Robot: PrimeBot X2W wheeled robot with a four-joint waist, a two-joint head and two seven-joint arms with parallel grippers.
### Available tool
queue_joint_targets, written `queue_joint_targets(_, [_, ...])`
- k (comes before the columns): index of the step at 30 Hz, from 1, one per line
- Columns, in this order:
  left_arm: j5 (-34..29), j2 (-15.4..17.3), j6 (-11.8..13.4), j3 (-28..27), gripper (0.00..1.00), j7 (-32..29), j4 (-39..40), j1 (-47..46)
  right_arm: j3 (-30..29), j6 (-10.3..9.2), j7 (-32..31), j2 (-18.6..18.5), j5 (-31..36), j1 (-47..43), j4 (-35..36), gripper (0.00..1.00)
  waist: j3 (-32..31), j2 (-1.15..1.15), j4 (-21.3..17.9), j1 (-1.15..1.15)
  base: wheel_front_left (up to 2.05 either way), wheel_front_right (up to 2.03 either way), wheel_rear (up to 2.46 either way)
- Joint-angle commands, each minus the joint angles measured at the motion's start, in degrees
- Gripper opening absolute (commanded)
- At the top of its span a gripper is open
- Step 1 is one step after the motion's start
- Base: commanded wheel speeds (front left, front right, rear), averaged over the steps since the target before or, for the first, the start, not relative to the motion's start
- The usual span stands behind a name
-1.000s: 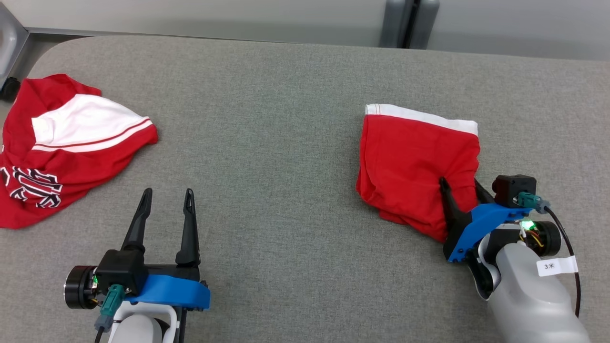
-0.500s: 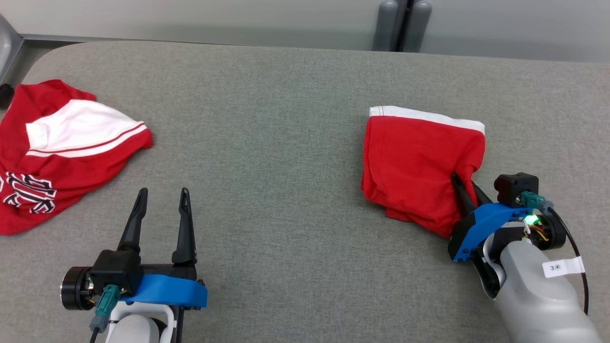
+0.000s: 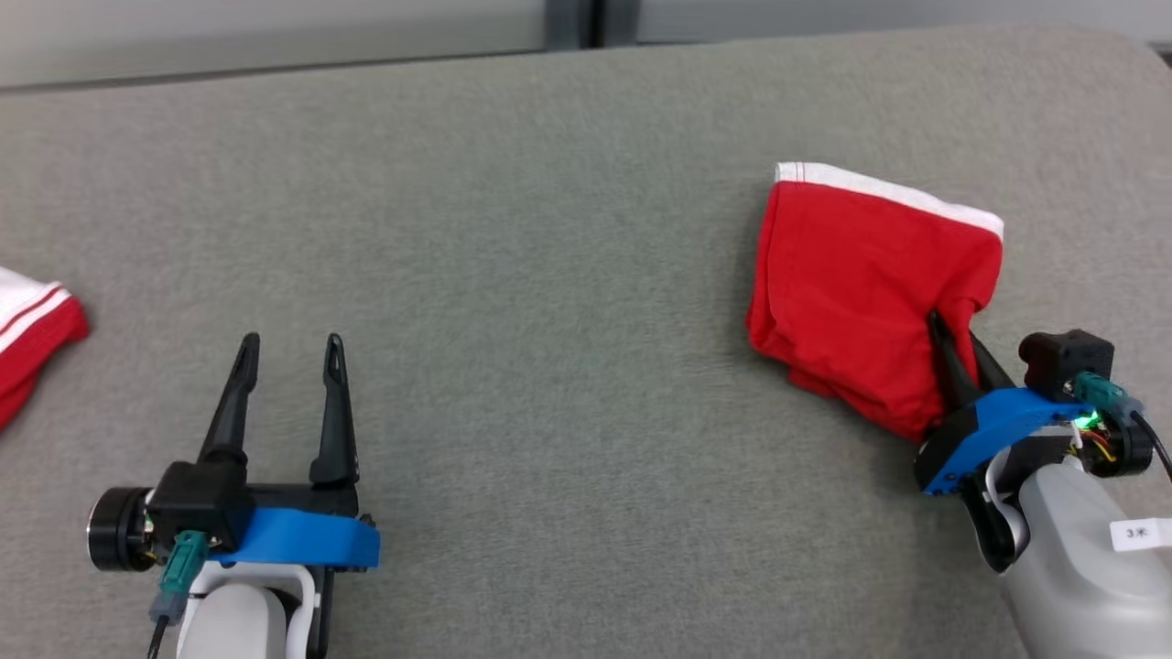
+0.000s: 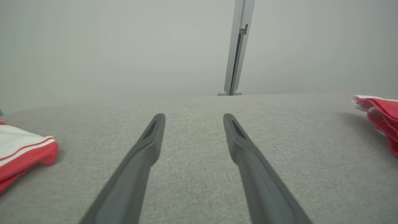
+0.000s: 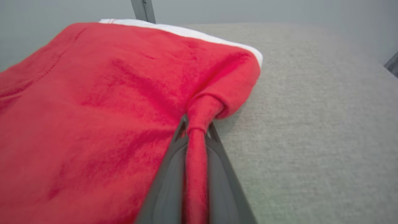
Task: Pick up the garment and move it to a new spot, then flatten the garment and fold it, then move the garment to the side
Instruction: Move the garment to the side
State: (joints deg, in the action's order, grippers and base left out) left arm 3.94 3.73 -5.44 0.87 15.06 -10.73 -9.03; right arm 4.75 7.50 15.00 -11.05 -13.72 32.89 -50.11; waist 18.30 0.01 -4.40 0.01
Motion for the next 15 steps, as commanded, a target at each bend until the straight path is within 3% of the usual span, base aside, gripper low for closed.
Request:
queue_joint_targets(1, [-0.4,0.3,-0.1,0.0,1.0,0.2,0.2,-0.9,-0.2,-0.01,0.2,-0.3,-0.4,-0.9,0.4,0.0,-0.7,-0.01,-1.3,-0.01,0.0,0.0,0.0])
queue_joint_targets(8, [-1.2,1.2,-0.5,0.5,1.0,0.2,0.5,-2.9,-1.8,-0.01,0.2,-1.0,-0.4,-3.5,2.9,0.0,0.5,-0.01,-7.0,-0.01,0.0,0.0,0.0])
queue_joint_targets(15, [-1.5,1.5,-0.8,1.0,1.0,0.2,0.7,-4.6,-1.7,-0.01,0.2,-1.5,0.8,-2.6,6.0,0.0,1.7,-0.01,-7.9,-0.01,0.0,0.0,0.0])
